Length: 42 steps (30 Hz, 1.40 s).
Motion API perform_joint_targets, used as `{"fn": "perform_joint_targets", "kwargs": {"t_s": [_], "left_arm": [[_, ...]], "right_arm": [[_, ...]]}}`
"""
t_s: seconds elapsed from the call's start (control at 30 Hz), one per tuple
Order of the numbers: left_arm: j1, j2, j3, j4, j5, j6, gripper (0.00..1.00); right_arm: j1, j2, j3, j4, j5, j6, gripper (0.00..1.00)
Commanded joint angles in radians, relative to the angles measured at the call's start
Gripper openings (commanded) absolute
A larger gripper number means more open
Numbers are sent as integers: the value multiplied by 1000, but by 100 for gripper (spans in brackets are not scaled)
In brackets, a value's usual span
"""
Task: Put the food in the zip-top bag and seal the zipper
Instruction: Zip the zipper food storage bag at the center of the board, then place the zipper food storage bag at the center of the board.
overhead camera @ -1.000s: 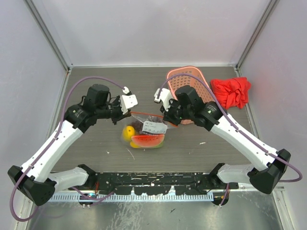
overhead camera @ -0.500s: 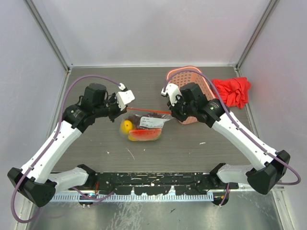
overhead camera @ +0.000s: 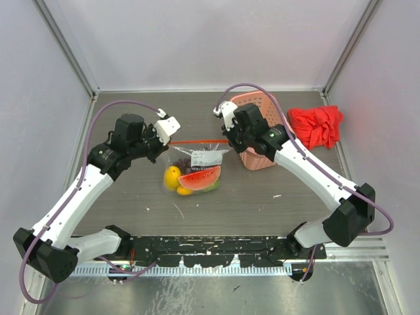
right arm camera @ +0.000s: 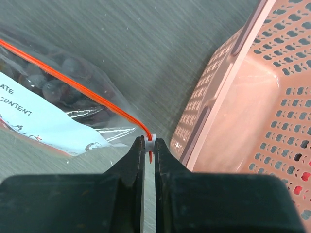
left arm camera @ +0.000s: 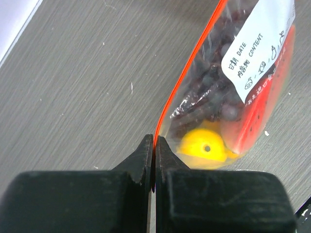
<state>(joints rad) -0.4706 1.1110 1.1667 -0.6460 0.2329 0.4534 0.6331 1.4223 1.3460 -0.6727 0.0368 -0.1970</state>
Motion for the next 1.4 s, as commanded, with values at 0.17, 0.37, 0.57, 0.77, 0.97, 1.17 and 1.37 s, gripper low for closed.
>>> {"fn": "perform_joint_targets", "kwargs": {"t_s": [0.17, 0.37, 0.57, 0.77, 0.97, 1.17, 1.37], "left_arm": [[21, 6, 59, 102, -147, -79, 0], [36, -11, 69, 157, -195, -77, 0], [36, -80, -53, 143, -266, -156, 0], [36, -191, -222, 160, -155, -408, 0], [37, -383, -388, 166, -48, -581, 9], [36, -578, -496, 151, 47, -687, 32], [36, -714, -504, 117, -27, -702, 54]], "right_arm": [[-24, -4, 36, 292, 14, 49, 0], [-24, 32, 109, 398, 90, 25, 0], [-24, -31, -81, 450, 35, 57, 1], [-24, -117, -296, 470, -120, 153, 1], [-23, -224, -456, 452, -310, 243, 1], [-23, -359, -555, 463, -361, 278, 6], [-23, -441, -555, 434, -284, 261, 30]]}}
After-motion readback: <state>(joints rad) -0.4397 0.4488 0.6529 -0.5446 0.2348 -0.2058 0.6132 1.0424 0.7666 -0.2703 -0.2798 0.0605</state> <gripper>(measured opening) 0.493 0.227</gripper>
